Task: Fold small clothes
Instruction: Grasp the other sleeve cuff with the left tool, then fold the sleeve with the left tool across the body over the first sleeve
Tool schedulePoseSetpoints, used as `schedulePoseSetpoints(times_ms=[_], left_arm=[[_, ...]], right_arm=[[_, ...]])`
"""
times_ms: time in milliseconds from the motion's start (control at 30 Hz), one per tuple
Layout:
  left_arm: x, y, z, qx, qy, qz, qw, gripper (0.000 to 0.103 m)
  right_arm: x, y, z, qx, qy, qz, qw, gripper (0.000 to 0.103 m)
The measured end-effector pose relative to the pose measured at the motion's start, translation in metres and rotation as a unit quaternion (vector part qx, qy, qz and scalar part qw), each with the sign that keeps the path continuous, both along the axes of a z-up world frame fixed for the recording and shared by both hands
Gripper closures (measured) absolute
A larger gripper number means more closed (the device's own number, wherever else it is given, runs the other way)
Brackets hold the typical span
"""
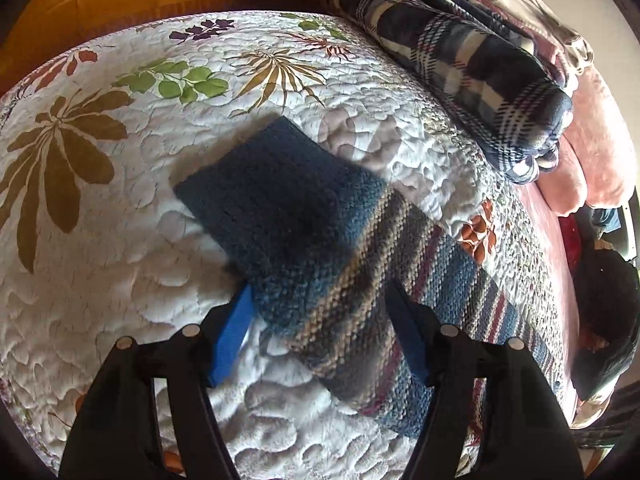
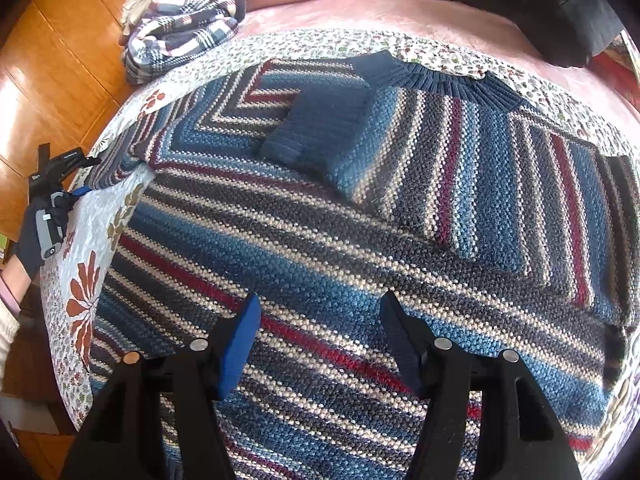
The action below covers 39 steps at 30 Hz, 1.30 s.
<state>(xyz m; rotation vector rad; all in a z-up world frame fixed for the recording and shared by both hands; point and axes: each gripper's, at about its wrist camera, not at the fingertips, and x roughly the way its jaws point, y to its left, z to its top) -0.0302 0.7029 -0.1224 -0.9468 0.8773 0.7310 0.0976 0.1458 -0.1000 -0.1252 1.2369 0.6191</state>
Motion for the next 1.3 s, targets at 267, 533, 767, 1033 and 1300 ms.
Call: schedulePoseSetpoints(times_ms=[267,533,767,1033,1300], left_arm=[[0.005,0.001,0.008,0.022,0.007,-0.025,0.9994,0.092],[0.017,-0.032,0.050,0.075,-0.022,-0.066,0.9948,0.094],[0.049,-0.096,0.092,0.085,-0.082,-0.144,0.9826,0.094],[0.096,-0.183,0.122,0.067,-0.144,-0.232,0.9597,0.094],[0.135,-0.272,0.124,0.066,-0.166,-0.306,0.9353,0.094]], right_arm=[[0.001,-0.009,-0.002,-0.010,0.000,-0.005,1.000,0.040],[0.000,-0.029,0.000,-0.011,-0.003,-0.017,1.000,0.040],[0.001,-0.044,0.005,-0.005,-0.007,-0.026,1.000,0.040],[0.005,-0.064,0.007,-0.002,-0.010,-0.042,0.999,0.040],[0.008,-0.081,0.008,-0.001,-0.016,-0.056,0.998,0.039]])
